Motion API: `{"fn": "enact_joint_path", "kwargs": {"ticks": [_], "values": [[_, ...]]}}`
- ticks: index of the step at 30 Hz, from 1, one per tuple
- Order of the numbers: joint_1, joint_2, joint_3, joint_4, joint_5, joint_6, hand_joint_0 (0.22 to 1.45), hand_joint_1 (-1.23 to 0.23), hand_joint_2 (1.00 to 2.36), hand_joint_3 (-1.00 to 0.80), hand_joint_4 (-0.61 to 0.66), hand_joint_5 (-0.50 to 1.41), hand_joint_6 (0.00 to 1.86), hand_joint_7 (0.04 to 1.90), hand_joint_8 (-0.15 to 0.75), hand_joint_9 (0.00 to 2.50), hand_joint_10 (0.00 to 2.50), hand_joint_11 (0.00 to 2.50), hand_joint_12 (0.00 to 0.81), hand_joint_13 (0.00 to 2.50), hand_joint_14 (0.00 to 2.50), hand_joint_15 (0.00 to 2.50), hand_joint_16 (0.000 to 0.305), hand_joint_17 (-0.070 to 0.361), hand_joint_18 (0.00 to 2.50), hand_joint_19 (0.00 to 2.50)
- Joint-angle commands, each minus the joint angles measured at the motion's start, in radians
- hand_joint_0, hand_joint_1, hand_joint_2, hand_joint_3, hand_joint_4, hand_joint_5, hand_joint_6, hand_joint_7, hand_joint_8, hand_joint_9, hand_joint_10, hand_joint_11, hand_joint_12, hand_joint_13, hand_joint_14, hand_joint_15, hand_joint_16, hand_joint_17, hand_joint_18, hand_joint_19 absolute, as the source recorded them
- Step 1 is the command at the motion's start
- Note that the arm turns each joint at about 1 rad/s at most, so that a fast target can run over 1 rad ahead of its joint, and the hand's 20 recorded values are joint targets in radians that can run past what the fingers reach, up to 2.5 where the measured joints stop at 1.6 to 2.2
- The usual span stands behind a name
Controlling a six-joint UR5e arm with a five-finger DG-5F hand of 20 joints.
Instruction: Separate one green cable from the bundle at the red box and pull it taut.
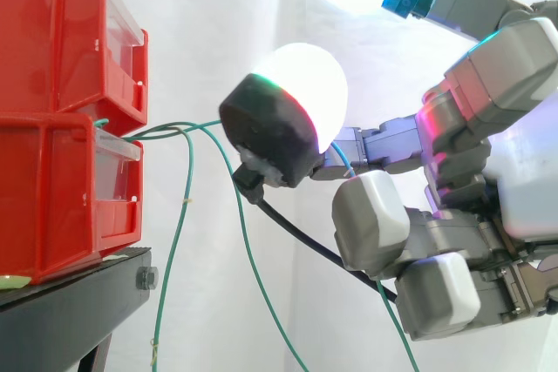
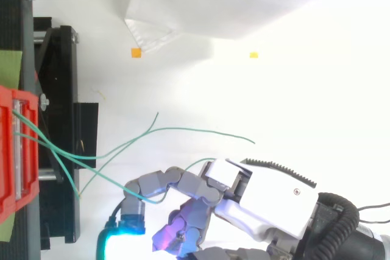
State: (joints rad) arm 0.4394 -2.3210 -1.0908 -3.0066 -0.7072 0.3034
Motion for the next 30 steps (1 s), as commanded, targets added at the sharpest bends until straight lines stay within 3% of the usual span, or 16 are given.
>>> {"fn": "enact_joint_path", "kwargs": {"ticks": [1, 2, 5, 10, 14, 21, 23, 26, 30], "values": [[-0.001, 0.0, 0.0, 0.0, 0.0, 0.0, 0.36, -0.56, 1.0, -0.5, 0.0, 0.01, 0.84, 1.37, 0.309, 1.75, 0.03, 1.07, 0.389, 1.14, 0.02, 0.91, 0.066, 0.149, 0.9, 1.01], [0.001, 0.0, 0.0, 0.0, 0.0, 0.0, 0.38, -0.56, 1.0, -0.5, 0.0, 0.02, 0.86, 1.36, 0.313, 1.84, 0.02, 1.32, 0.384, 1.24, 0.02, 1.04, 0.063, 0.142, 0.93, 1.08], [0.001, 0.0, 0.0, 0.0, 0.0, -0.001, 0.39, -0.57, 1.0, -0.5, 0.0, 0.01, 0.87, 1.38, 0.317, 1.84, 0.02, 1.54, 0.387, 1.26, 0.02, 1.15, 0.062, 0.139, 0.98, 1.11], [-0.001, 0.0, -0.001, 0.0, 0.0, -0.001, 0.36, -0.58, 1.0, -0.5, 0.12, -0.04, 0.89, 1.42, 0.373, 1.44, 0.01, 1.43, 0.411, 1.09, 0.02, 1.11, 0.07, 0.158, 0.9, 1.0], [-0.002, 0.0, 0.0, 0.0, 0.0, -0.003, 0.41, -0.71, 1.0, -0.5, -0.01, -0.01, 0.88, 1.4, 0.313, 1.57, 0.02, 1.4, 0.369, 1.11, 0.02, 1.11, 0.061, 0.138, 0.85, 1.09], [-0.002, 0.0, 0.0, 0.0, 0.0, -0.003, 0.53, -0.81, 1.0, -0.5, -0.07, 0.02, 0.88, 1.35, 0.236, 1.83, 0.02, 1.53, 0.301, 1.25, 0.02, 1.23, 0.044, 0.099, 0.91, 1.19], [-0.002, 0.0, 0.0, 0.0, 0.0, -0.003, 0.5, -0.72, 1.0, -0.5, -0.07, 0.02, 0.87, 1.4, 0.214, 1.91, 0.02, 1.51, 0.31, 1.29, 0.02, 1.23, 0.046, 0.104, 0.96, 1.17], [-0.002, 0.0, 0.0, 0.0, -0.002, -0.004, 0.41, -0.55, 1.0, -0.5, -0.04, 0.03, 0.85, 1.46, 0.24, 1.98, 0.02, 1.48, 0.364, 1.36, 0.02, 1.19, 0.056, 0.127, 1.05, 1.11], [-0.002, 0.0, 0.0, 0.0, -0.006, -0.004, 0.38, -0.42, 1.0, -0.5, -0.01, 0.03, 0.84, 1.48, 0.271, 1.99, 0.03, 1.47, 0.395, 1.38, 0.01, 1.17, 0.062, 0.139, 1.07, 1.08]]}}
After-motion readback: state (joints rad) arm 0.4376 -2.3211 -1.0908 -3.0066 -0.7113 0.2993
